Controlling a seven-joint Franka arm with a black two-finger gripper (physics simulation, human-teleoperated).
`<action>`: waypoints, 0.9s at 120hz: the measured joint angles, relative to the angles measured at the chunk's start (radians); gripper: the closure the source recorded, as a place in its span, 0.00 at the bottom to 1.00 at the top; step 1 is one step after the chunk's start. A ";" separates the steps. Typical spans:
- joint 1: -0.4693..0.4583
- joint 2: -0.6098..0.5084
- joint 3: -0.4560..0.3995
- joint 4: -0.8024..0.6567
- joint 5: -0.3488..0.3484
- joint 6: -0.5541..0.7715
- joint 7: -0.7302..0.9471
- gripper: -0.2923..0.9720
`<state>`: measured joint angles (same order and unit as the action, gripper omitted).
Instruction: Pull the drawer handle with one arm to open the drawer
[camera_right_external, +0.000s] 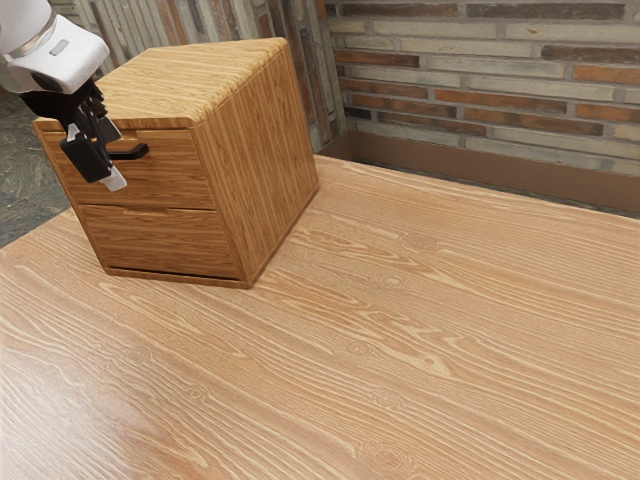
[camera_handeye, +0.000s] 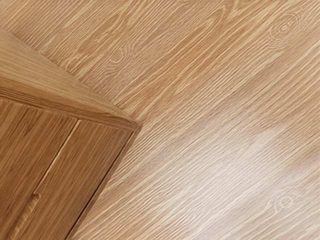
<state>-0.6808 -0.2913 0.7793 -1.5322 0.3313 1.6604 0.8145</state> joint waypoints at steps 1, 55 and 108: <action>0.000 0.000 0.000 0.000 0.000 0.000 0.000 0.23; -0.015 0.000 -0.028 0.177 -0.044 -0.009 0.022 0.23; -0.124 -0.241 -0.109 -0.295 0.146 -0.003 0.015 0.23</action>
<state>-0.8050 -0.5323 0.6705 -1.8272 0.4769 1.6579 0.8296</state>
